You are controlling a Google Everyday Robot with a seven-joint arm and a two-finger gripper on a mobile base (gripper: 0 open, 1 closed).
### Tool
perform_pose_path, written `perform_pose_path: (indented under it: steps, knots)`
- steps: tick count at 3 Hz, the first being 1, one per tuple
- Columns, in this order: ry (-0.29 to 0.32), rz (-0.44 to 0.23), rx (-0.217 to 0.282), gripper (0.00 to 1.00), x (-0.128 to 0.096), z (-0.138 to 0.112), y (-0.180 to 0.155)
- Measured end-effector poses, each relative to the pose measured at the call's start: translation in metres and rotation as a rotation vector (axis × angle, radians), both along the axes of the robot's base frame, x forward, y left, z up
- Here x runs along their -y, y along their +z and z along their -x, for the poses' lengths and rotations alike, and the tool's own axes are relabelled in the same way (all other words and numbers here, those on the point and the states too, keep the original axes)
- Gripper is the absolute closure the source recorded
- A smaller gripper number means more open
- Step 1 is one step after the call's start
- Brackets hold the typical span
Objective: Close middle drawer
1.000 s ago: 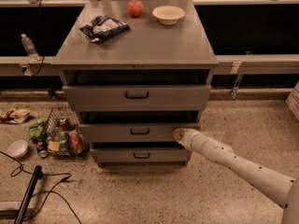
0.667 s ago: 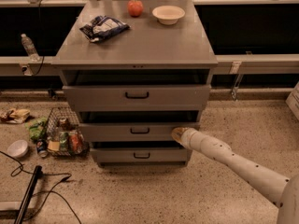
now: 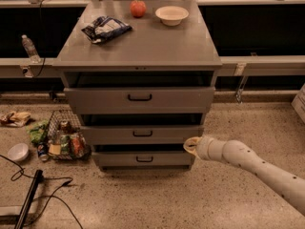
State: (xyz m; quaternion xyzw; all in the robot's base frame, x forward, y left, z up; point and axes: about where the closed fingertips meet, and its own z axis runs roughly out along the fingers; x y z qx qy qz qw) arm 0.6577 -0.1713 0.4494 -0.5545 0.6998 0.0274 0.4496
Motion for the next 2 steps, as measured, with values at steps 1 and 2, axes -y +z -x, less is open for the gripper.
perform_pose_path:
  steps: [1, 2]
  knots:
    - [-0.021, -0.095, -0.103, 1.0, 0.0073, 0.0487, 0.0441]
    - [-0.026, -0.11, -0.122, 0.84, 0.0115, 0.0573, 0.0486]
